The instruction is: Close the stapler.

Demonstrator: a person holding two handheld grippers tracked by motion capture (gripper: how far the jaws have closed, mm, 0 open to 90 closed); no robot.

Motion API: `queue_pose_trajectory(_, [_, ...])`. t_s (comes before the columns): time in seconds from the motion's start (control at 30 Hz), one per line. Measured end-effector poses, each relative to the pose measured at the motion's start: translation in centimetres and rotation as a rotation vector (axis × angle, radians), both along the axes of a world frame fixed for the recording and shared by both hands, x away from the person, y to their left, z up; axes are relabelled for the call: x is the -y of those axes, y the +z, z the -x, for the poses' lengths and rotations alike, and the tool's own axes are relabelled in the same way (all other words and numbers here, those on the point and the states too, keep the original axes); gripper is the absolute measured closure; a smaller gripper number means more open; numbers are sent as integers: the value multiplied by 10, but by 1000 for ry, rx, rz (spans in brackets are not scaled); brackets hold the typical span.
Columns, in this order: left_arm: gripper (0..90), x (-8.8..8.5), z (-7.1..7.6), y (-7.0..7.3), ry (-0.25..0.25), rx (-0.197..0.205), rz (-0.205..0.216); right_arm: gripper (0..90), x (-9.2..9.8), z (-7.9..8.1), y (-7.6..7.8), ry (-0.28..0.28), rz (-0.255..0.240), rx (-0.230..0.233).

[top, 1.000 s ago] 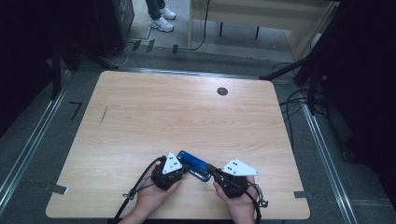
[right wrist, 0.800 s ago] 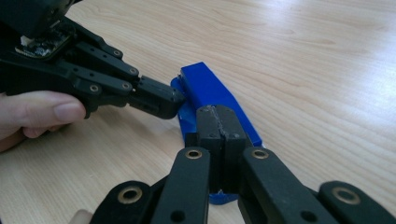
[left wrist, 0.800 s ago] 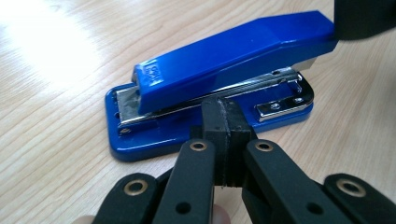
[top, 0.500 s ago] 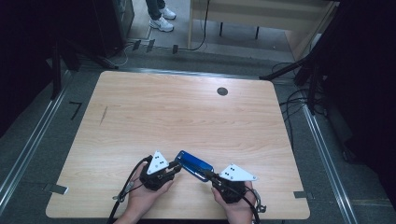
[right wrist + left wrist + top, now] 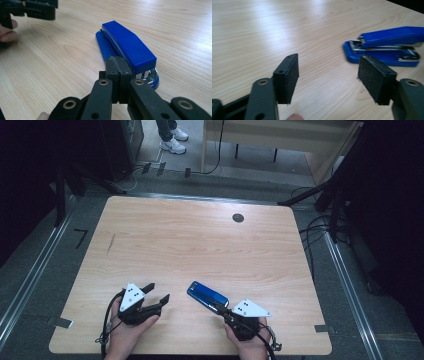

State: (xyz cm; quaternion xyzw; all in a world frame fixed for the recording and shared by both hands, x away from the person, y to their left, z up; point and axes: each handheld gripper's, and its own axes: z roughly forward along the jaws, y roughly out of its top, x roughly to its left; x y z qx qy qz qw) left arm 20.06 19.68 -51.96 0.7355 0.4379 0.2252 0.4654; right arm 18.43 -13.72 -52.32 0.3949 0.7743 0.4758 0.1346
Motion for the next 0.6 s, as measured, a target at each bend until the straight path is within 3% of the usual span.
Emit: queue_pose_trajectory(0.6, [105,-83,18,-1,156,-25,-33,900,0,2,-5,-47,1,9])
